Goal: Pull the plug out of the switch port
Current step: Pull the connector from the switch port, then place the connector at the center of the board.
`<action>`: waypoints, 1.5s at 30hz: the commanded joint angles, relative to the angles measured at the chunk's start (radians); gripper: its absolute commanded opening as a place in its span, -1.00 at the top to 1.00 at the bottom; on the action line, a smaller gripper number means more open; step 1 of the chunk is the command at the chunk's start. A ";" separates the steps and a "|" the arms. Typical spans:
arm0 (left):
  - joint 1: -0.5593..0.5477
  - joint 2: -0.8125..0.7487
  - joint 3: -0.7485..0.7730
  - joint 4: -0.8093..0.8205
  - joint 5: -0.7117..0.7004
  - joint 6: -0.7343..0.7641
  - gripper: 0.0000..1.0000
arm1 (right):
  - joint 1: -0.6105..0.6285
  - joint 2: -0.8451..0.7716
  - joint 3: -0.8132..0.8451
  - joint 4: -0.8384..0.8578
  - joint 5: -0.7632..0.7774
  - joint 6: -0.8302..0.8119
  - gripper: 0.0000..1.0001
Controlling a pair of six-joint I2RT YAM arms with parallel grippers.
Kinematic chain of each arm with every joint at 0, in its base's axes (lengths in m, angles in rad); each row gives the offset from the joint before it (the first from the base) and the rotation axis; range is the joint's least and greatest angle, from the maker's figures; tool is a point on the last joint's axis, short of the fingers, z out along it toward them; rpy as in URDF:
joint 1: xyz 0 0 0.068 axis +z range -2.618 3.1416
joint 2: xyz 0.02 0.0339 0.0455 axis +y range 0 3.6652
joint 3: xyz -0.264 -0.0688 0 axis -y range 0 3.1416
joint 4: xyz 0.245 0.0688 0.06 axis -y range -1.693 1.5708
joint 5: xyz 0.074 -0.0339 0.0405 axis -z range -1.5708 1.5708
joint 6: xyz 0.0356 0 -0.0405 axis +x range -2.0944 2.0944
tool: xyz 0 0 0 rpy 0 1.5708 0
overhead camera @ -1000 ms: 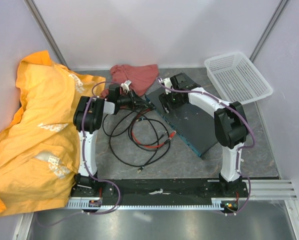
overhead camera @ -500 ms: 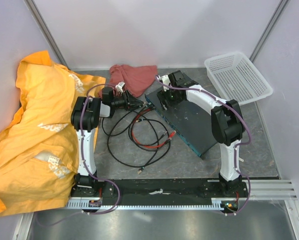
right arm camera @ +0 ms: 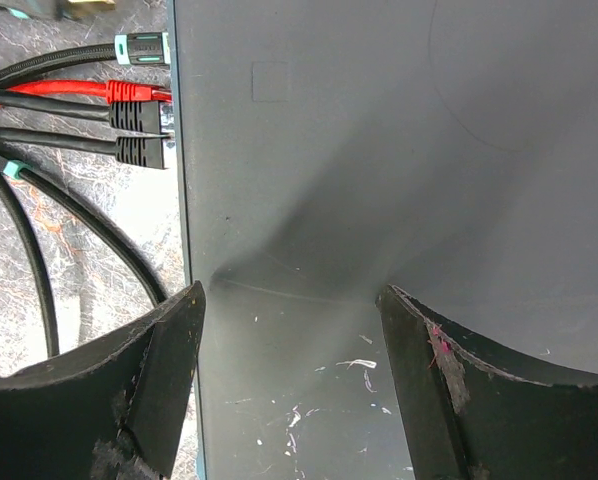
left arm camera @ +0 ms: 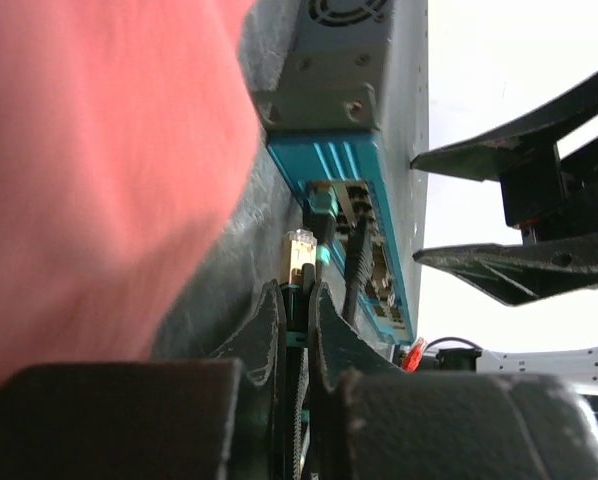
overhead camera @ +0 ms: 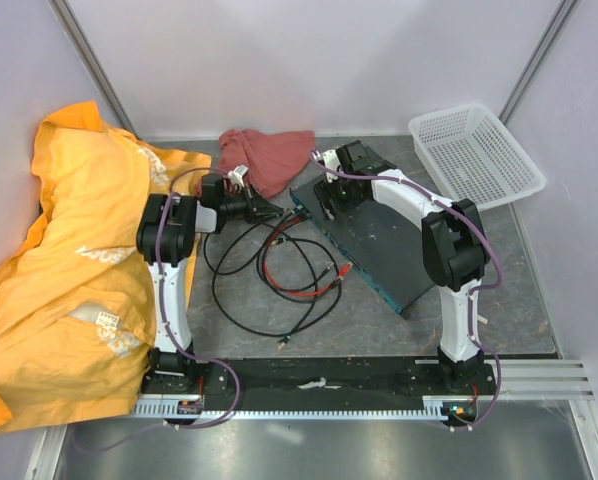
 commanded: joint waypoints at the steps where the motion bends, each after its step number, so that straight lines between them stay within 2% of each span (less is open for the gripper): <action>1: 0.030 -0.151 -0.023 -0.025 -0.010 0.141 0.97 | 0.003 -0.004 -0.016 -0.002 0.004 -0.020 -0.59; 5: 0.030 -0.266 0.061 -0.120 0.054 0.259 0.97 | 0.003 -0.025 -0.008 0.004 0.012 -0.027 -0.59; 6: 0.030 -0.287 0.098 -0.245 0.068 0.292 0.97 | 0.003 -0.036 -0.011 0.008 0.015 -0.027 -0.59; 9: 0.042 -0.380 0.100 -0.480 -0.012 0.460 0.97 | 0.003 -0.068 -0.026 0.019 0.020 -0.029 -0.59; 15: 0.084 -0.549 -0.004 -0.620 -0.072 0.625 0.97 | 0.001 -0.139 -0.066 0.045 0.039 -0.038 -0.60; 17: 0.087 -0.615 0.000 -0.651 -0.092 0.643 0.97 | 0.003 -0.154 -0.069 0.048 0.043 -0.040 -0.60; 19: 0.088 -0.640 0.072 -0.712 -0.119 0.666 0.97 | 0.003 -0.174 -0.072 0.051 0.044 -0.041 -0.61; 21: 0.090 -0.643 0.161 -0.853 -0.165 0.734 0.97 | 0.003 -0.194 -0.077 0.050 0.047 -0.044 -0.61; 23: 0.090 -0.674 0.167 -0.939 -0.237 0.810 0.97 | 0.001 -0.205 -0.094 0.051 0.049 -0.047 -0.61; 27: 0.097 -0.740 0.041 -1.031 -0.394 0.867 0.97 | 0.001 -0.235 -0.123 0.051 0.053 -0.055 -0.61; 28: 0.134 -0.751 0.020 -1.045 -0.424 0.870 0.97 | 0.003 -0.240 -0.129 0.053 0.055 -0.055 -0.61; 31: 0.151 -0.792 -0.046 -1.080 -0.561 0.908 0.97 | 0.003 -0.254 -0.140 0.056 0.056 -0.056 -0.61; 32: 0.151 -0.801 -0.056 -1.082 -0.655 0.944 0.97 | 0.003 -0.255 -0.141 0.056 0.056 -0.056 -0.62; 36: 0.151 -0.753 -0.041 -1.074 -0.728 0.995 0.95 | 0.003 -0.245 -0.138 0.056 0.044 -0.047 -0.62; 38: 0.151 -0.716 0.014 -1.074 -0.731 0.995 0.68 | 0.004 -0.234 -0.132 0.056 0.036 -0.040 -0.62; 39: 0.150 -0.683 0.038 -1.079 -0.725 0.988 0.44 | 0.003 -0.231 -0.126 0.056 0.035 -0.038 -0.62; 40: 0.151 -0.676 0.063 -1.083 -0.715 0.975 0.34 | 0.003 -0.229 -0.121 0.056 0.035 -0.038 -0.62; 41: 0.150 -0.668 0.112 -1.082 -0.658 0.965 0.16 | 0.003 -0.229 -0.120 0.056 0.036 -0.038 -0.62; 45: 0.107 -0.625 0.248 -1.076 -0.502 0.906 -0.02 | 0.003 -0.229 -0.132 0.057 0.040 -0.041 -0.63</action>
